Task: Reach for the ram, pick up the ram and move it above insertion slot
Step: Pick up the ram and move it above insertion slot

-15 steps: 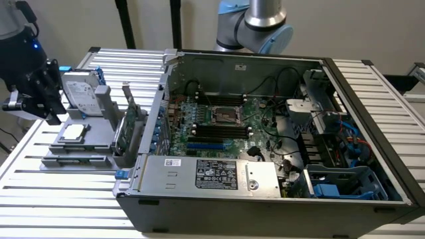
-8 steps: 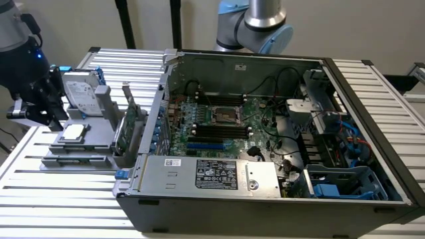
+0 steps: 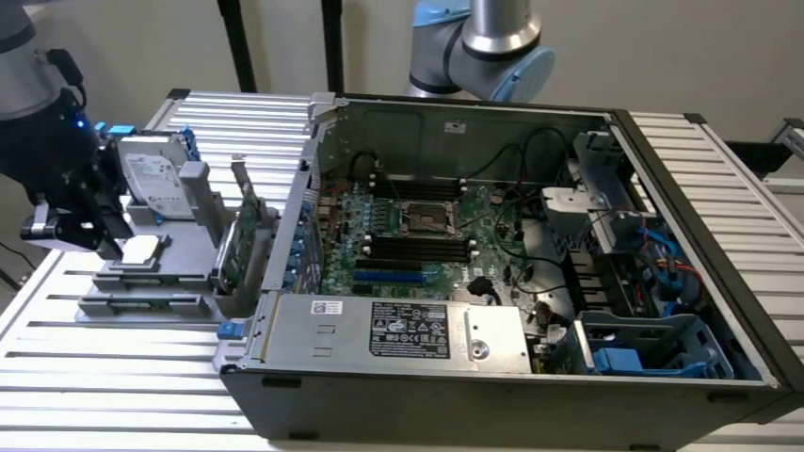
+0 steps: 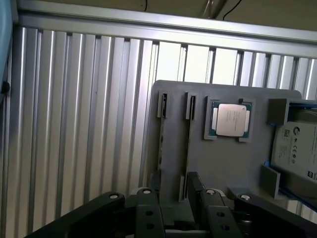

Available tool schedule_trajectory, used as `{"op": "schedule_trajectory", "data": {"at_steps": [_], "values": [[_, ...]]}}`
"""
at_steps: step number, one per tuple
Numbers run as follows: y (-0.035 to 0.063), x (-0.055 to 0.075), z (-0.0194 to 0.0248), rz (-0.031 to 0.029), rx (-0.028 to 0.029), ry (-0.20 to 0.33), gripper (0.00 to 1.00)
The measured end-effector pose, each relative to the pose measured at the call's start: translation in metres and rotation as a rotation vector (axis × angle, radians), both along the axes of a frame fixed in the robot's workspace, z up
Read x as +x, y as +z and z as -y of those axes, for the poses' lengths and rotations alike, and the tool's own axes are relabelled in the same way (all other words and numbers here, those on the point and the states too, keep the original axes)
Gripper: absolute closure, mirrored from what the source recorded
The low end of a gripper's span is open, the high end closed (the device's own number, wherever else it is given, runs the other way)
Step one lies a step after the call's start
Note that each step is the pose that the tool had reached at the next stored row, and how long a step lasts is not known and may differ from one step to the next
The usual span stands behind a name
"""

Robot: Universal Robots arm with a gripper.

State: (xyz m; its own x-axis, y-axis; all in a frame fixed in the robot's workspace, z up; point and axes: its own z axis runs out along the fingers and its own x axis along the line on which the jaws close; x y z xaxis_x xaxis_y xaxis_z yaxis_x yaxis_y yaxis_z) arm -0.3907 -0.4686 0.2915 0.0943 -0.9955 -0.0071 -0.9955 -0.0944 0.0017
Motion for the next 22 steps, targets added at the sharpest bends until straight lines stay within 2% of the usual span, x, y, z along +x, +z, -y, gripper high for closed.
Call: {"op": "schedule_trajectory", "data": {"at_steps": [6,17,22], "values": [[-0.011,0.0,0.0023,0.0001,0.0001,0.0,0.64],[-0.0309,0.0,0.0101,0.0001,0.0006,0.0,0.64],[-0.04,0.0,0.0115,0.0,0.0008,0.0,0.64]]}}
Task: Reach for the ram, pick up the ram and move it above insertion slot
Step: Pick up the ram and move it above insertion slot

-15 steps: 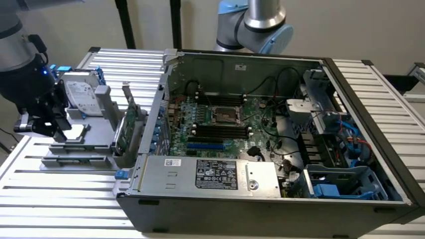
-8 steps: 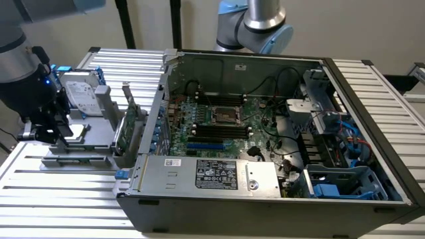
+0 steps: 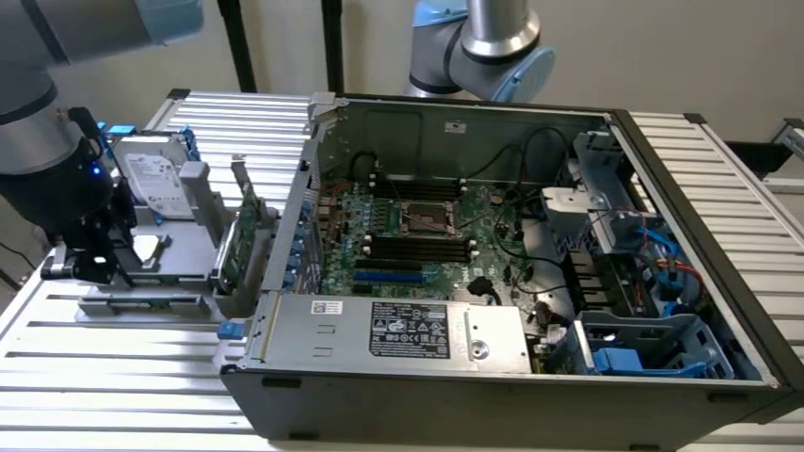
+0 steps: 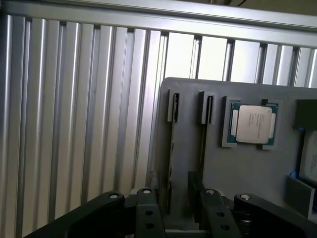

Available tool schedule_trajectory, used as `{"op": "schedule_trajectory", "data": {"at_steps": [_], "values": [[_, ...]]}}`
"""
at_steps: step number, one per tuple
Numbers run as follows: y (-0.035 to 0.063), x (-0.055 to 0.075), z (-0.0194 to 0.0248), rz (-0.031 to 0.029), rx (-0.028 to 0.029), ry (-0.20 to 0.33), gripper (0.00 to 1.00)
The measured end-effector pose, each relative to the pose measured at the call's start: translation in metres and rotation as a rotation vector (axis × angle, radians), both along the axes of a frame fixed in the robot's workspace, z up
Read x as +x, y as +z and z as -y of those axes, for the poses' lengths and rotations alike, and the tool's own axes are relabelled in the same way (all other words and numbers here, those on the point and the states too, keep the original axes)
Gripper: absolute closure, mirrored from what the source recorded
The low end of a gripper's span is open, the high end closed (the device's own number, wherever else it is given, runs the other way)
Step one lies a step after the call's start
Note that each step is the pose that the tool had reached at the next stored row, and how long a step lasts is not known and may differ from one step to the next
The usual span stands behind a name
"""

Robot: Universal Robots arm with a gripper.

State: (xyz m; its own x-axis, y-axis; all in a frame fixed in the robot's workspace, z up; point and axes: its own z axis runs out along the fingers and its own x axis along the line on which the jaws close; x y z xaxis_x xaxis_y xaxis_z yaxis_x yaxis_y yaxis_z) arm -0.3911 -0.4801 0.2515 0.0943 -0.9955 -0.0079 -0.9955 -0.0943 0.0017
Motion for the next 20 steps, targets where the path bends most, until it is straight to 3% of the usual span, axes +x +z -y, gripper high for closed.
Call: {"op": "schedule_trajectory", "data": {"at_steps": [20], "values": [[-0.0365,0.0,0.0001,0.0002,0.0003,0.0,0.64]]}}
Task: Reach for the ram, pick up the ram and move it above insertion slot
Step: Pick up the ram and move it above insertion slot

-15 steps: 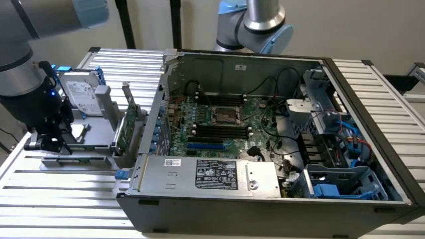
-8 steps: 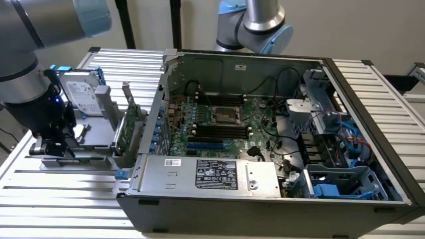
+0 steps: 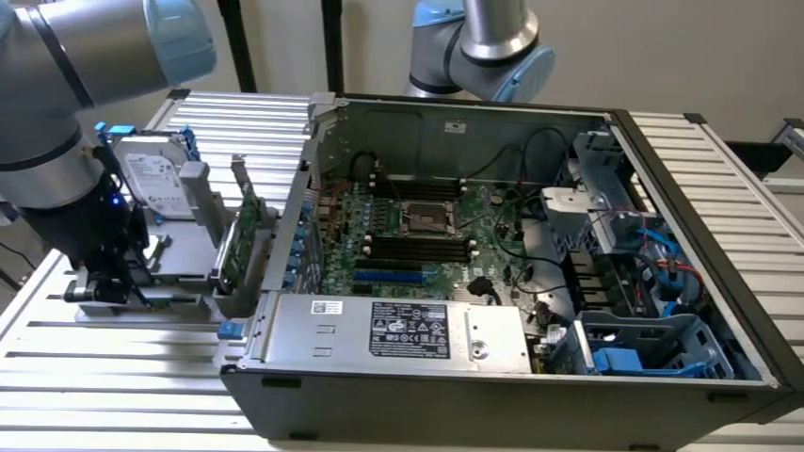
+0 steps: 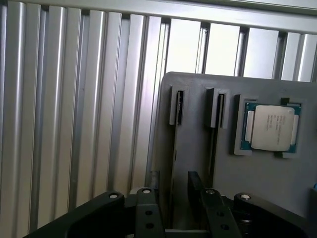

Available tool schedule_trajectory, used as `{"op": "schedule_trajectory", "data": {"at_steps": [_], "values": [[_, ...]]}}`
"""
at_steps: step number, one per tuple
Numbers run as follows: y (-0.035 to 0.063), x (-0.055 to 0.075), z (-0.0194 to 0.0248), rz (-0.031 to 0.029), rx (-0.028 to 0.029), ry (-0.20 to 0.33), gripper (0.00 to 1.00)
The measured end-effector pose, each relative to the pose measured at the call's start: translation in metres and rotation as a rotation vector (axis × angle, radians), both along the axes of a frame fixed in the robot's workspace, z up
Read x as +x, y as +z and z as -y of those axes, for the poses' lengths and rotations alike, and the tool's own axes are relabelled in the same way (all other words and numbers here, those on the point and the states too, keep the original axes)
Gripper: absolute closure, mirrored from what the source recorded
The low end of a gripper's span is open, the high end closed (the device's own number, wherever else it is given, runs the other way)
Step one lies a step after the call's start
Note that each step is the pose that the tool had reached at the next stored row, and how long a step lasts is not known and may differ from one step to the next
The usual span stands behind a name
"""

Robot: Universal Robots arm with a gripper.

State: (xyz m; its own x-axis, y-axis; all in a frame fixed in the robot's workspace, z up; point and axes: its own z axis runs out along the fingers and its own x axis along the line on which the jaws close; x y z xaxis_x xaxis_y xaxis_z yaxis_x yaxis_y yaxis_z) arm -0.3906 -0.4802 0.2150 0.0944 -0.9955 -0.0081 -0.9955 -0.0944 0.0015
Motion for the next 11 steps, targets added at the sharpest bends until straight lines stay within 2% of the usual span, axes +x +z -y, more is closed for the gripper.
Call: {"op": "schedule_trajectory", "data": {"at_steps": [4,6,8,10,11], "values": [[-0.0072,0.001,0.0,-0.0001,0.0023,0.0,0.64],[-0.0099,0.001,0.0,-0.0001,0.0063,0.0,0.64],[-0.0117,0.001,0.0001,-0.0003,0.0153,0.0,0.64],[-0.0129,0.001,0.0,-0.0006,0.027,0.0,0.64],[-0.0135,0.001,0.0002,-0.0025,0.0297,0.0,0.64]]}}
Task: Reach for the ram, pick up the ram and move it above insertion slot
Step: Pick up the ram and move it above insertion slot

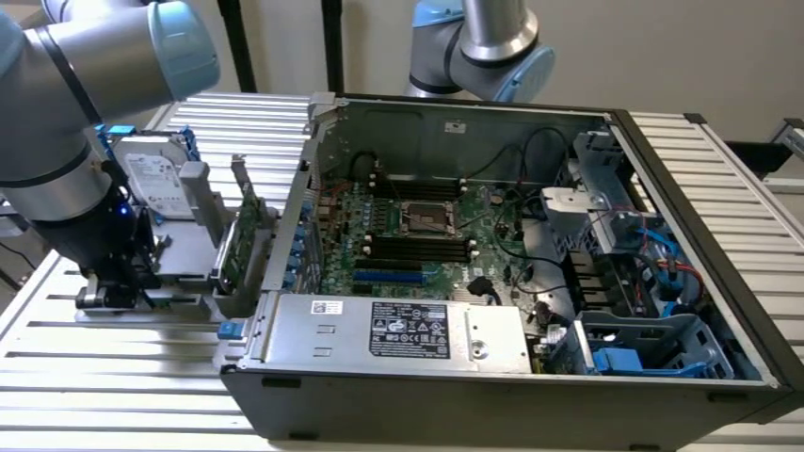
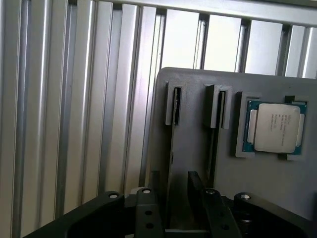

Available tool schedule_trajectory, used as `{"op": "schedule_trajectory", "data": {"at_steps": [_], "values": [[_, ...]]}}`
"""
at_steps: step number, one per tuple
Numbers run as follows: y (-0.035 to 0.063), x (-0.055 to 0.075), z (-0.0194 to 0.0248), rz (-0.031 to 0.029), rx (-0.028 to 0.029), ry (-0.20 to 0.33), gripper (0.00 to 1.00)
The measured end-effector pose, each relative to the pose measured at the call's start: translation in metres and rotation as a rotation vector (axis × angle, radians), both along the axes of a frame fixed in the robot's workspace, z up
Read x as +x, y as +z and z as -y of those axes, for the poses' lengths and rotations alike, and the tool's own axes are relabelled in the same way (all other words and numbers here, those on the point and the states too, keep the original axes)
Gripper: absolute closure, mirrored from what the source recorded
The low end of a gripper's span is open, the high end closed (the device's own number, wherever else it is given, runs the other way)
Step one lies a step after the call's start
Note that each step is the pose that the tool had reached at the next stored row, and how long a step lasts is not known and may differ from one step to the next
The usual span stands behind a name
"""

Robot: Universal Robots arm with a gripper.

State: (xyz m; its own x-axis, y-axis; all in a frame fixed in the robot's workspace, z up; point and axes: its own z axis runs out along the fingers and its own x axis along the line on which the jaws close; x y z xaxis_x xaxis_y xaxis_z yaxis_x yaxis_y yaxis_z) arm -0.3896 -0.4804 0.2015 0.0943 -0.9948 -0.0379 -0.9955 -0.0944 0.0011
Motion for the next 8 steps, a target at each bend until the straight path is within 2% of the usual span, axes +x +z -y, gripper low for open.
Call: {"op": "schedule_trajectory", "data": {"at_steps": [4,8], "values": [[-0.0022,-0.0001,0.0025,-0.0148,0.004,0.0,0.64],[-0.0038,0.0024,0.0042,-0.0203,0.0074,-0.001,0.64]]}}
